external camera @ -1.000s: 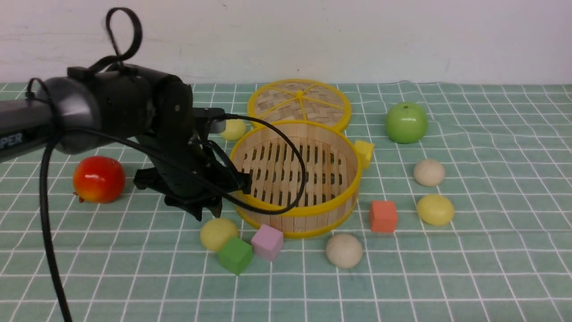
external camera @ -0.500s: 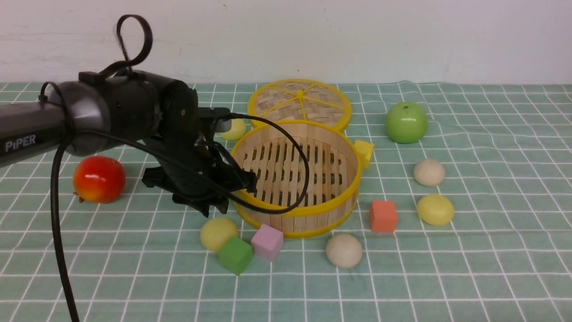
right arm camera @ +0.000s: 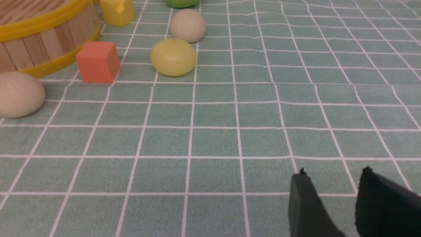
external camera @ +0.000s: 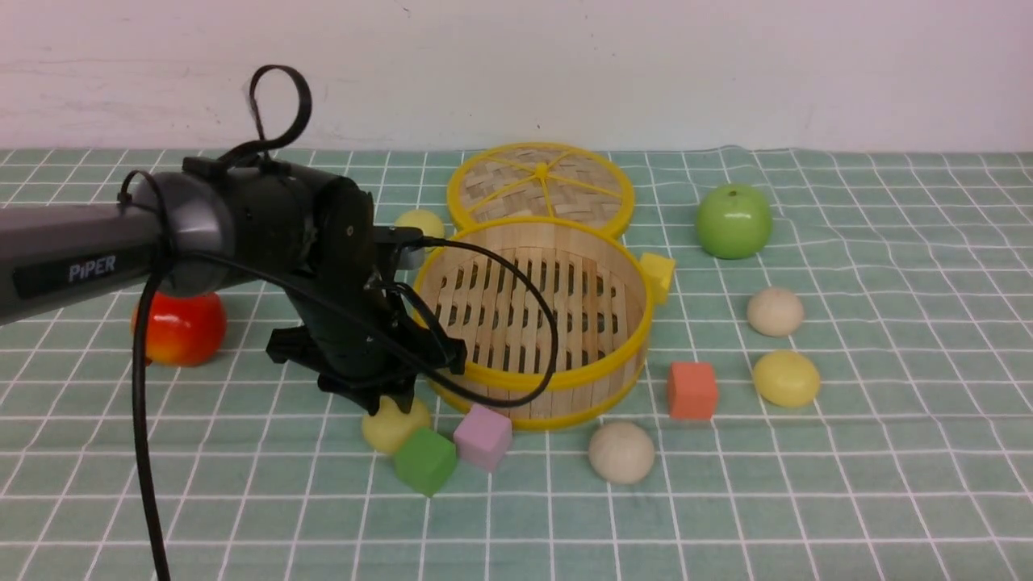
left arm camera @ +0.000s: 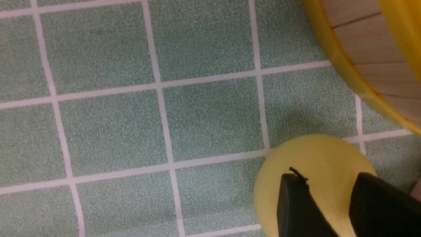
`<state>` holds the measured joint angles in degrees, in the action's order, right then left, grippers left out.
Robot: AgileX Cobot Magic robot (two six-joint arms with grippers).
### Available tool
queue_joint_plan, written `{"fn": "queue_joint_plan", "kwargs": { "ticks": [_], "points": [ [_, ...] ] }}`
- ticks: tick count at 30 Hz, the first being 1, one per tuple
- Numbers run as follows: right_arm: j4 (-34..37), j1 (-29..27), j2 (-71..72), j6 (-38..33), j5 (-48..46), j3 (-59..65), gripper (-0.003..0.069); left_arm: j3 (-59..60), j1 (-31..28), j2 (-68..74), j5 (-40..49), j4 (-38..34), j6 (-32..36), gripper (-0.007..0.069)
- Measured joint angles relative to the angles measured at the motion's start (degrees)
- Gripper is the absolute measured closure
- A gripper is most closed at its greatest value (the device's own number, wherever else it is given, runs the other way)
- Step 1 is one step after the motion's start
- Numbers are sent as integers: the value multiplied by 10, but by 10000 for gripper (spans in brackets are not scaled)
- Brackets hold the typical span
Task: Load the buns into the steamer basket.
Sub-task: Use the left arm to grab a steamed stuffed bun, then use the left arm to put the steamed stuffed bun into the steamer
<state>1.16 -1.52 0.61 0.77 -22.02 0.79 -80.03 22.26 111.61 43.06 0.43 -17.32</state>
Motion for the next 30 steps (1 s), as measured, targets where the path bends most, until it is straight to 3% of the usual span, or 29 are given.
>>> {"fn": "queue_joint_plan", "kwargs": {
  "ticks": [11,18,30],
  "points": [
    [0,0,0,0,0,0,419,0,0,12,0,0,0,419],
    [0,0,0,0,0,0,419,-1,0,12,6,0,0,630],
    [0,0,0,1,0,0,419,-31,0,-36,52,6,1,638]
  ]
}}
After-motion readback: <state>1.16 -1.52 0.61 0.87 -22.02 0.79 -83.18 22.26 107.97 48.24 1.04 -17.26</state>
